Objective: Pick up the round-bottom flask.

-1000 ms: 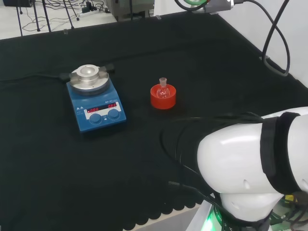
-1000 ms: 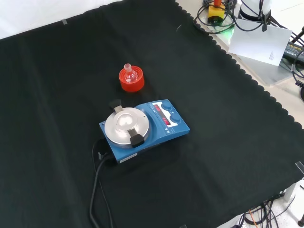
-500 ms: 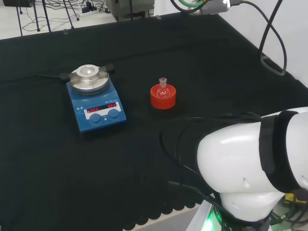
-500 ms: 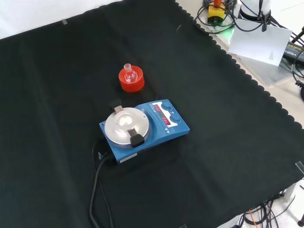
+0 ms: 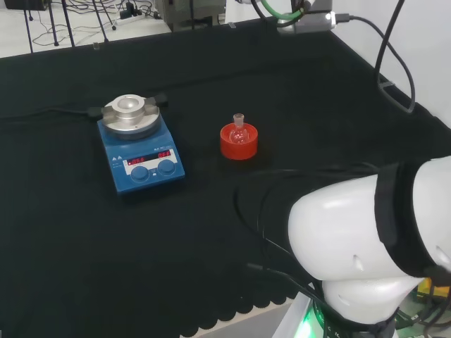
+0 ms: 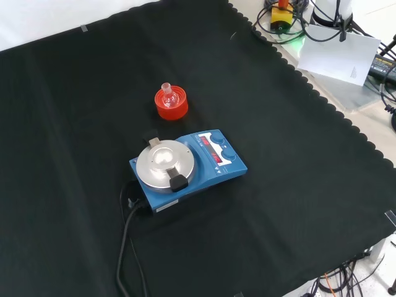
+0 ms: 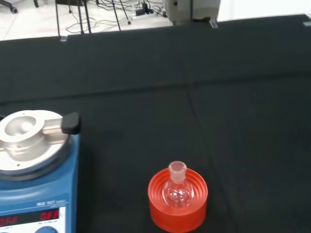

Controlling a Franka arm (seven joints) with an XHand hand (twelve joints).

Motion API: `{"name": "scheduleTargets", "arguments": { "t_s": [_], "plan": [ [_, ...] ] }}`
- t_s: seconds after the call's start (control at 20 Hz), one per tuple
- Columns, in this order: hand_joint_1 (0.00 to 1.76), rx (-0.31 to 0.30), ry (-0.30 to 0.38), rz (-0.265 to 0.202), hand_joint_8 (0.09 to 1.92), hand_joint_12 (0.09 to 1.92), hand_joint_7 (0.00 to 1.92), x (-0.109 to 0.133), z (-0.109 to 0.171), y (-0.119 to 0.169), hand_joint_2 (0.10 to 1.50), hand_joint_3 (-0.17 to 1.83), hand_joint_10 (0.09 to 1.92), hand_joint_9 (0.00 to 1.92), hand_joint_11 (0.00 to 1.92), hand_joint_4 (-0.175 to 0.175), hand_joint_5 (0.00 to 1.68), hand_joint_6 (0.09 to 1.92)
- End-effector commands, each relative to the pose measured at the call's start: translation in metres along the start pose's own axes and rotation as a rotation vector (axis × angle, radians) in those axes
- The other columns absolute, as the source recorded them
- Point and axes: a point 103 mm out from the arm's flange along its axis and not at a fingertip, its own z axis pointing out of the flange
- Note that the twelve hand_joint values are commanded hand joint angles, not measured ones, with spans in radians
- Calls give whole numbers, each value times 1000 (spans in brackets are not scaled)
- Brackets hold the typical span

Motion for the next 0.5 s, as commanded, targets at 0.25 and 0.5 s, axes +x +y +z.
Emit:
{"name": "scheduleTargets", "arguments": {
  "t_s": [0.25, 0.5],
  "plan": [
    [268, 59, 77, 60, 593, 1353, 158, -49, 76, 64, 1241, 316, 696, 265, 0, -54, 349, 181],
    [279, 90, 77, 55, 596, 1352, 162, -55, 106, 87, 1240, 313, 697, 269, 0, -56, 356, 176]
  ]
}}
